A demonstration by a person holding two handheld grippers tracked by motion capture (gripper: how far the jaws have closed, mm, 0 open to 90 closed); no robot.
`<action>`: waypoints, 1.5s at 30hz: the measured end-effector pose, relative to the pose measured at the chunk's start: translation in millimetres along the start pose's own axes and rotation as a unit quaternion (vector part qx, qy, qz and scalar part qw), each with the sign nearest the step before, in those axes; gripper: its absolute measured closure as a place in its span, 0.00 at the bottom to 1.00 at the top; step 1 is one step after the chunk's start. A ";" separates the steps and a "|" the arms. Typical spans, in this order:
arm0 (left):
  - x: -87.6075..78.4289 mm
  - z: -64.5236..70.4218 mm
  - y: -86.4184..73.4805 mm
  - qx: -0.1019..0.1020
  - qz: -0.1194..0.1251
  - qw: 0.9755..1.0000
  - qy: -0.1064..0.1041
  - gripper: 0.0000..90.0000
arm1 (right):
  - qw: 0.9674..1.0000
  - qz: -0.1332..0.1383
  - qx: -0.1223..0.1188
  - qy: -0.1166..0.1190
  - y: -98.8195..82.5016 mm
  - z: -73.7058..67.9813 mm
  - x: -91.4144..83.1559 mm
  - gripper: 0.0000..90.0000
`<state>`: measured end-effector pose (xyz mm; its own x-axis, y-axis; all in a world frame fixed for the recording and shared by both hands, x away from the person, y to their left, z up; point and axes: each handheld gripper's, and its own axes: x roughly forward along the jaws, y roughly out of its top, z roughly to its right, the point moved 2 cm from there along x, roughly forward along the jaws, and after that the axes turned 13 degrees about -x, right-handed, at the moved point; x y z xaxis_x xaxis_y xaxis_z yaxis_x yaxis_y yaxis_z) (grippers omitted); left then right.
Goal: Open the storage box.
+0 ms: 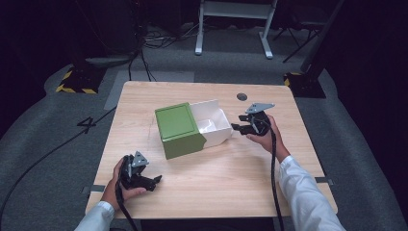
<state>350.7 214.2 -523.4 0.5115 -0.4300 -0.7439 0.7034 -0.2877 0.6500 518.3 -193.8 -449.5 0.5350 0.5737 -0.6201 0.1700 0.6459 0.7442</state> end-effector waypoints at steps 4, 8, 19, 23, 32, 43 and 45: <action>0.0 0.0 0.0 0.000 0.000 1.000 0.000 0.01 | 1.000 -0.001 -0.002 -0.002 1.3 1.6 -5.2 0.47; 0.0 0.0 0.0 0.000 0.000 1.000 0.000 0.01 | 1.000 -0.006 -0.011 -0.008 2.9 2.7 -10.9 0.43; 0.0 0.0 0.0 0.000 0.000 1.000 0.000 0.01 | 0.999 -0.027 -0.030 -0.027 3.4 4.5 -27.1 0.31; 0.0 0.0 0.0 0.000 0.000 1.000 0.000 0.01 | 0.999 -0.034 -0.033 -0.026 3.8 3.3 -30.6 0.28; 0.0 0.0 0.0 0.000 0.000 1.000 0.000 0.01 | 0.998 -0.043 -0.047 -0.024 5.0 0.8 -42.7 0.26; 0.0 0.0 0.0 0.000 0.000 1.000 0.000 0.01 | 0.997 -0.056 -0.057 -0.016 0.3 -4.4 -54.9 0.25; 0.0 0.0 0.0 0.000 0.000 1.000 0.000 0.01 | 0.997 -0.058 -0.055 -0.017 -3.3 -4.7 -58.9 0.25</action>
<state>350.7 214.2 -523.3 0.5117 -0.4298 -0.7439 0.7033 -0.2878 0.6501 482.3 -227.4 -416.6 0.5453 0.4758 -0.6902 0.1410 0.7595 0.6350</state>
